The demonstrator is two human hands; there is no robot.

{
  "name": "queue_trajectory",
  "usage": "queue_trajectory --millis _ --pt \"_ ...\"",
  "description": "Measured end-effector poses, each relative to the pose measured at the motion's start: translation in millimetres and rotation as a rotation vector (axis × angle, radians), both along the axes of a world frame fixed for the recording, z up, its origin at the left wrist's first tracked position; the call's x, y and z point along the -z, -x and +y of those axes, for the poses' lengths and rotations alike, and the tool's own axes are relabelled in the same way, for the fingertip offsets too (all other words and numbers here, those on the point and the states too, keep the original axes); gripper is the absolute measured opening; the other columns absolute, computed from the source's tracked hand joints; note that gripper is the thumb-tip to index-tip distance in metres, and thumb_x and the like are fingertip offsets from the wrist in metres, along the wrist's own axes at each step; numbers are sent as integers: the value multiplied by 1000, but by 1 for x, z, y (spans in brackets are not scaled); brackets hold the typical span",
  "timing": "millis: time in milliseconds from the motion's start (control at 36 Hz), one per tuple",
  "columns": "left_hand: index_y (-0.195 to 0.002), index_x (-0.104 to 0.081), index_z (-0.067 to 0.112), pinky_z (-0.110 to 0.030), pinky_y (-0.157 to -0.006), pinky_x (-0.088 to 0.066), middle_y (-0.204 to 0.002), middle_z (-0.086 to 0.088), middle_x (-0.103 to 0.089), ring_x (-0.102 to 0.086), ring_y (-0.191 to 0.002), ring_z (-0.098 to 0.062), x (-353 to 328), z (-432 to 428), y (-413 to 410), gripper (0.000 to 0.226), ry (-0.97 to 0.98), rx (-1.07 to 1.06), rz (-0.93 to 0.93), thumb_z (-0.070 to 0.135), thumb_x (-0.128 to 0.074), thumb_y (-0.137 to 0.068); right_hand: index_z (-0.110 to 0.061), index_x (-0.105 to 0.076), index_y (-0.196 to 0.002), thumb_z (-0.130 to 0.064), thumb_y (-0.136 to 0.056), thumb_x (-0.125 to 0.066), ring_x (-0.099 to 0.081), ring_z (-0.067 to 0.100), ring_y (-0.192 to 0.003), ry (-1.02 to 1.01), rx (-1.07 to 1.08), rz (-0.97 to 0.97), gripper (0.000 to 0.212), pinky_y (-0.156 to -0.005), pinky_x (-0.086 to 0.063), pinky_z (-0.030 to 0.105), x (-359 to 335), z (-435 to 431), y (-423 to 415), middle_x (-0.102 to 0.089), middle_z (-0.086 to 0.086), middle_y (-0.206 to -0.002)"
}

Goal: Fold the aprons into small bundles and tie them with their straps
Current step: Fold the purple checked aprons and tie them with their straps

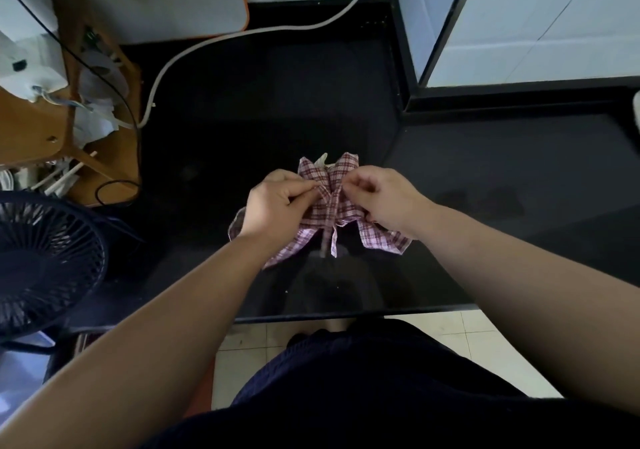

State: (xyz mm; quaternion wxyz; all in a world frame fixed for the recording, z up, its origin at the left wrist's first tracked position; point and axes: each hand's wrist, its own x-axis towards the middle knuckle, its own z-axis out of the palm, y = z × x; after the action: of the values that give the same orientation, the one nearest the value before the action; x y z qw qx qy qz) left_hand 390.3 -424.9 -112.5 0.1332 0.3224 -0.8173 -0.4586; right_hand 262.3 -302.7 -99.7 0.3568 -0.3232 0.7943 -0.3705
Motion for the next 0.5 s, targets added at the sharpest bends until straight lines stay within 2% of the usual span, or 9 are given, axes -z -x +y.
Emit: queue_trajectory --millis 83,167,194,278,333,389,444,500 --pt "-103 -74 14 -6 -84 -46 -95 14 -62 -58 -88 12 4 6 -1 17 -105 -11 68 11 -68 -88 -22 -62 -91 -25 -97 -53 -50 8 -62 -9 27 -121 12 -59 -45 25 3 0 -1 -54 -8 -71" --pt "-100 -73 22 -11 -81 -49 -94 13 -64 -61 -89 8 4 4 -1 18 -142 15 96 12 -69 -87 -18 -64 -88 -25 -98 -52 -52 6 -58 16 142 -254 17 -54 -42 18 5 -4 -2 -56 -3 -69" --pt "-100 -73 23 -12 -80 -50 -94 13 -65 -62 -89 5 4 3 0 17 -145 21 88 12 -69 -87 -13 -65 -92 -25 -98 -52 -56 9 -64 27 193 -317 18 -59 -44 18 6 -6 -3 -60 2 -75" --pt "-100 -71 24 -7 -71 -46 -86 15 -63 -60 -78 4 1 3 4 16 -150 2 12 13 -67 -89 -8 -64 -98 -26 -99 -51 -60 24 -83 41 312 -444 23 -76 -49 33 8 -11 -4 -65 18 -88" --pt "-95 -65 29 -8 -67 -47 -80 14 -62 -59 -72 5 -1 2 5 17 -135 6 -7 12 -66 -89 -11 -64 -93 -26 -99 -50 -56 18 -68 14 264 -326 21 -63 -46 27 6 -12 -6 -62 20 -74" --pt "-90 -61 31 -15 -66 -52 -76 13 -63 -61 -69 2 -1 0 6 22 -197 16 -12 10 -66 -89 -14 -62 -87 -26 -99 -51 -42 3 -46 -22 142 -135 21 -46 -34 16 3 -10 -6 -50 4 -58" --pt "-93 -62 33 -15 -62 -51 -70 12 -62 -62 -65 2 -1 -2 5 28 -312 42 17 5 -65 -89 -11 -64 -91 -25 -98 -52 -39 0 -38 -16 55 -27 20 -41 -30 11 2 -9 -4 -46 -5 -58" --pt "-98 -64 33 -13 -64 -49 -69 12 -61 -60 -64 3 -1 -1 4 33 -372 70 38 1 -64 -88 -7 -67 -95 -21 -97 -55 -44 -5 -41 9 7 25 18 -44 -33 9 1 -7 -3 -49 -8 -60"
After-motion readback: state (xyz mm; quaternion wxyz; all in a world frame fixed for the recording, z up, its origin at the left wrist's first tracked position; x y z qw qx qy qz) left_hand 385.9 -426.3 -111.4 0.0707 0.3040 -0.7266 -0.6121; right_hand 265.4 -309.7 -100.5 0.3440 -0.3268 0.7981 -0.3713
